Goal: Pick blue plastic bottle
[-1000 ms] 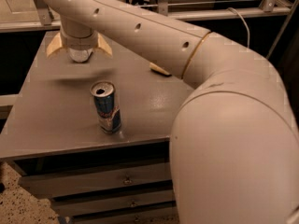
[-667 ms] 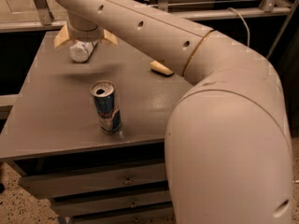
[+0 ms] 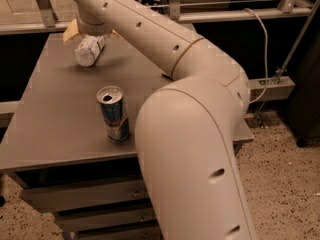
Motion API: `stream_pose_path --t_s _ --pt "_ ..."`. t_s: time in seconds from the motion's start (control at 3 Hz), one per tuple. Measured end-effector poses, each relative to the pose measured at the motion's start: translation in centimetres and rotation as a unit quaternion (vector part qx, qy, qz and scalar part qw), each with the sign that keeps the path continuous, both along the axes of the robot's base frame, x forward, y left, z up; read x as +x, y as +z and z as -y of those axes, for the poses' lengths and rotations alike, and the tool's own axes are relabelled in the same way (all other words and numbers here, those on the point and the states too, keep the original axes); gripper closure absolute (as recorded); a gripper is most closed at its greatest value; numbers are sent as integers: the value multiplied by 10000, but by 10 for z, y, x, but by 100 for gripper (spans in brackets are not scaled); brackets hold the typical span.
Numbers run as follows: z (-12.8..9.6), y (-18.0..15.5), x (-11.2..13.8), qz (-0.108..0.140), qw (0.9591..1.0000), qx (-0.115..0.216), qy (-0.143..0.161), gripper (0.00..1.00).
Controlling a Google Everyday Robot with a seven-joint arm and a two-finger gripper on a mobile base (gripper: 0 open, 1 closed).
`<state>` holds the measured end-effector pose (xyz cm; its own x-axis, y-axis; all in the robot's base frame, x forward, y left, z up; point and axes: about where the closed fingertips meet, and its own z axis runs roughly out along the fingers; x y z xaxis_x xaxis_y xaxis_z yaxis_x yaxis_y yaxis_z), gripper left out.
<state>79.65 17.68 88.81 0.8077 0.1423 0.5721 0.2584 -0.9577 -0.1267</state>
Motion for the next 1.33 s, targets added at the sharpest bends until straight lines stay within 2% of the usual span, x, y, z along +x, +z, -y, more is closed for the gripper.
stream_pose_path --t_s 0.33,0.67,1.0,1.33 --pt "-23 -13 11 -192 9998 60 98 0" --pt "-39 -34 10 -490 9986 -67 175 26" --pt "-39 -39 8 -573 9979 -180 221 51" --pt "-31 -17 6 -356 9986 -324 198 72"
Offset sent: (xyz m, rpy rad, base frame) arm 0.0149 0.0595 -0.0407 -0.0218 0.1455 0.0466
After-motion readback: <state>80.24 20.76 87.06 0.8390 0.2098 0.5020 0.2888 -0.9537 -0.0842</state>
